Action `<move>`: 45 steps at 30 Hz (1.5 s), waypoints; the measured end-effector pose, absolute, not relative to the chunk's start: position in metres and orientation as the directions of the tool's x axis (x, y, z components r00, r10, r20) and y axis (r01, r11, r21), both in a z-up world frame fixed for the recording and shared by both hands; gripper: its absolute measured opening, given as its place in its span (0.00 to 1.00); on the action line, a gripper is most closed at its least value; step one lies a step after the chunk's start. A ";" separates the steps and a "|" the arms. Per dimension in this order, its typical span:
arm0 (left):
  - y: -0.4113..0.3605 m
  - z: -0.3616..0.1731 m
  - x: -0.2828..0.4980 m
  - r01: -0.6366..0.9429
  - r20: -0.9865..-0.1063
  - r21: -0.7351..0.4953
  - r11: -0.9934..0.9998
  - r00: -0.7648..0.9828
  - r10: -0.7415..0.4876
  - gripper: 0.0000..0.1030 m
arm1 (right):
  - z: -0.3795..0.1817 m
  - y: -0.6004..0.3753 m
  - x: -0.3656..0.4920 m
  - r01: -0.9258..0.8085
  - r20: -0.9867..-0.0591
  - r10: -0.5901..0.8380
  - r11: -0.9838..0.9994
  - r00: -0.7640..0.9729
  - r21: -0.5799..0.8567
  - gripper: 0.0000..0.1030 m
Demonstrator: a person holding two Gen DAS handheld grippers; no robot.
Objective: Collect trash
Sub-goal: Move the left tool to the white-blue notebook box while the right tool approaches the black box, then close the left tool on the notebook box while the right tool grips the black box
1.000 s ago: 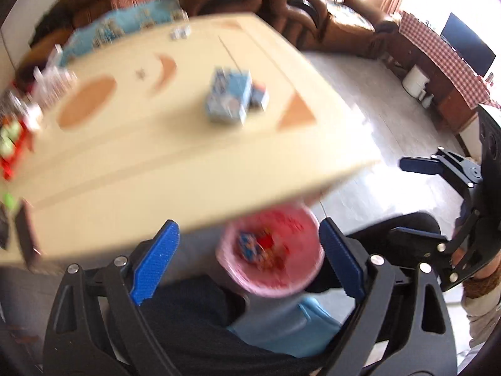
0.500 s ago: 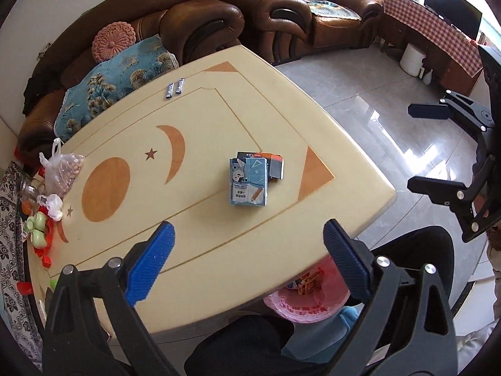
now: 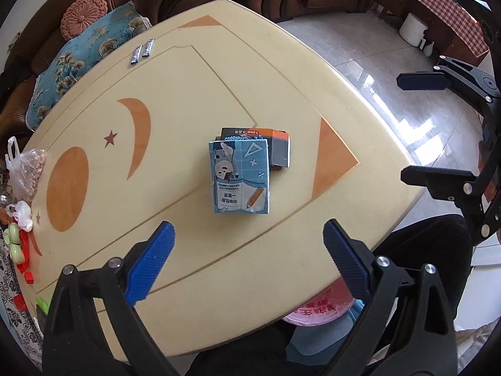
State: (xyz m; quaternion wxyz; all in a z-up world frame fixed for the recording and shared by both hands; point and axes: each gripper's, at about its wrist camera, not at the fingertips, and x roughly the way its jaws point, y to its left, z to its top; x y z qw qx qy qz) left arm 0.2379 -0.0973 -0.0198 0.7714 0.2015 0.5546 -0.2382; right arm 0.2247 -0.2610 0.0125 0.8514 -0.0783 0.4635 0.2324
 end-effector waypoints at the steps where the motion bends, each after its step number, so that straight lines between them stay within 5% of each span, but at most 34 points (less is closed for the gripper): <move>1: -0.099 -0.027 0.242 0.593 -0.955 0.045 0.804 0.262 -0.139 0.91 | 0.004 -0.260 0.230 -0.474 -0.833 0.327 0.876 0.446 0.090 0.93; 31: -0.108 -0.118 0.298 0.621 -0.981 0.001 0.784 0.151 -0.118 0.90 | -0.110 -0.207 0.317 -0.731 -0.886 0.401 0.673 0.232 0.113 0.92; 40: -0.111 -0.126 0.302 0.623 -0.983 -0.010 0.782 0.137 -0.122 0.88 | -0.121 -0.195 0.321 -0.775 -0.882 0.398 0.630 0.253 0.062 0.68; 45: -0.113 -0.131 0.303 0.621 -0.986 -0.017 0.784 0.118 -0.115 0.76 | -0.120 -0.196 0.324 -0.767 -0.871 0.400 0.641 0.286 0.043 0.52</move>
